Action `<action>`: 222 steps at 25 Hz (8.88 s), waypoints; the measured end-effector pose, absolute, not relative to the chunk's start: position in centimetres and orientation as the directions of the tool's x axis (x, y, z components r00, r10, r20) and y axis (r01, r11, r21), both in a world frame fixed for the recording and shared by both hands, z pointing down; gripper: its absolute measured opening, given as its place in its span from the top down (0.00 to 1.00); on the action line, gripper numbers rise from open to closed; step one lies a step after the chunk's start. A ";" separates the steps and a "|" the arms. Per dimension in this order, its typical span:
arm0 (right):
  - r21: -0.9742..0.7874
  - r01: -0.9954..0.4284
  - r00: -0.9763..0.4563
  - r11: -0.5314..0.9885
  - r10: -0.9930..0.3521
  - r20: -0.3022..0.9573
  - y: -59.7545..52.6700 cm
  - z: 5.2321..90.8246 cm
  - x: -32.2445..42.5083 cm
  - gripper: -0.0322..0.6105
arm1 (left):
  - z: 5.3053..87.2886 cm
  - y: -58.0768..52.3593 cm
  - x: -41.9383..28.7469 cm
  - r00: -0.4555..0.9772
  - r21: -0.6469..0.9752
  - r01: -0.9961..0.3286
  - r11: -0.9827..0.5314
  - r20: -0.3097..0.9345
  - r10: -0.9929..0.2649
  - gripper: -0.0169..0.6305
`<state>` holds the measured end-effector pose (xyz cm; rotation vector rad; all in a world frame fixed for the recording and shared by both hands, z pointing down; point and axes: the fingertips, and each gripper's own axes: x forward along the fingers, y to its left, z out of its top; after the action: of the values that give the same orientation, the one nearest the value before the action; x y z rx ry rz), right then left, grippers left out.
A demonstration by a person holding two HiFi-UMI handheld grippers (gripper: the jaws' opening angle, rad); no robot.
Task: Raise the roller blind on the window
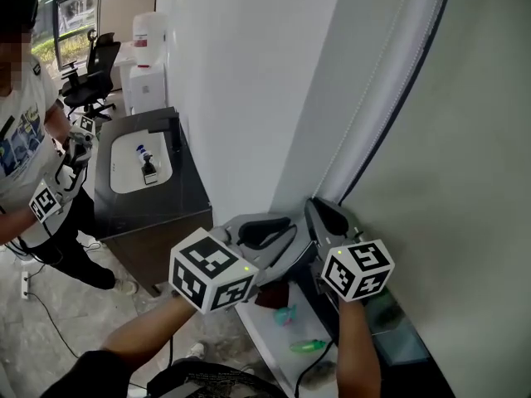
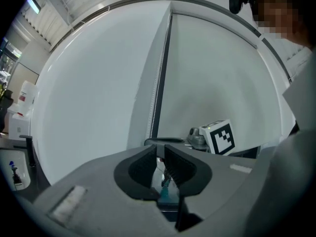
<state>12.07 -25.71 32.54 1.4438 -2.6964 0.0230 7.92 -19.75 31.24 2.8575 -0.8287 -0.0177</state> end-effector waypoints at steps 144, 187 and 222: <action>-0.220 -0.786 -0.604 0.577 -0.793 0.080 -15.4 35.9 15.0 0.75 | 20.7 -20.2 14.1 0.954 0.021 -0.255 -0.967 -0.157 -0.255 0.96; -0.053 -0.828 -0.560 0.558 -0.821 0.112 -19.0 35.0 13.4 0.94 | 18.6 -19.8 13.4 0.953 0.017 -0.242 -0.970 -0.184 -0.241 0.81; -0.072 -0.989 -0.131 0.128 -0.991 0.033 -16.7 34.9 13.8 0.91 | 35.1 -19.7 9.4 0.841 0.079 -0.542 -0.837 0.054 -0.539 0.86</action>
<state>13.77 -16.74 34.94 2.0857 -2.3758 0.1203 9.43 -19.67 35.14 2.9261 -0.8606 0.0446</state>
